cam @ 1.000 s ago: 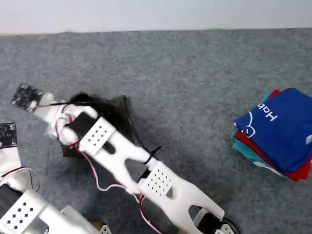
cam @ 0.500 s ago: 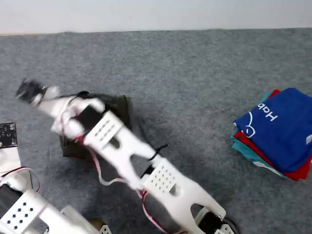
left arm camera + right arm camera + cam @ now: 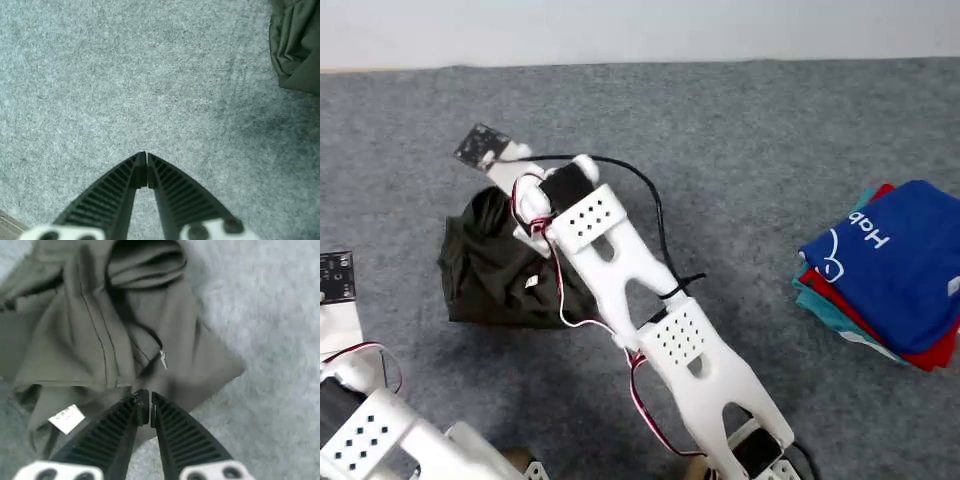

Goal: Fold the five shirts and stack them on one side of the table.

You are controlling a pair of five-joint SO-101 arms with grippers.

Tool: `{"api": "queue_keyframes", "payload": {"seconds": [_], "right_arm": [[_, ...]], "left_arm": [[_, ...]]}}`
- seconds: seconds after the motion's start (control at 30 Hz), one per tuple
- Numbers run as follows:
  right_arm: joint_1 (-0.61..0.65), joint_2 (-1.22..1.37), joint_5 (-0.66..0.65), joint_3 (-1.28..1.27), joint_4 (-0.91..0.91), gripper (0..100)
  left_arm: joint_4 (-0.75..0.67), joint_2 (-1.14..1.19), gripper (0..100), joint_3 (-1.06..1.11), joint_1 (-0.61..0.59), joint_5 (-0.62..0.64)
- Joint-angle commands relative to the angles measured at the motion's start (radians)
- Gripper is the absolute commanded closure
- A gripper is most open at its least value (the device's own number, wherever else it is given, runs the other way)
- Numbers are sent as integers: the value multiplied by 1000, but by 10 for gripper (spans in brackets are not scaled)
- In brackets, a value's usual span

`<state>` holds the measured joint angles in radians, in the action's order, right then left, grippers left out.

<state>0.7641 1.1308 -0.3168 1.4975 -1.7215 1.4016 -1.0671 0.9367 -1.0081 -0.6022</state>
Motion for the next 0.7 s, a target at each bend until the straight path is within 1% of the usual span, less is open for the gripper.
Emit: {"api": "queue_keyframes", "payload": {"seconds": [0.0,0.1,0.2,0.37,0.57,0.67], "right_arm": [[33,39,-9,15,61,988],[85,96,-9,15,137,988],[159,114,-11,17,174,988],[280,16,-9,17,165,988],[344,-133,-11,15,117,988],[334,-173,-11,17,85,988]], "left_arm": [[3,-12,992,-8,3,-8],[3,-12,992,-8,3,-8],[3,-12,992,-10,3,-8],[3,-12,992,-10,-3,-8],[3,-12,992,-10,2,-8],[3,-12,992,-15,2,-8]]}}
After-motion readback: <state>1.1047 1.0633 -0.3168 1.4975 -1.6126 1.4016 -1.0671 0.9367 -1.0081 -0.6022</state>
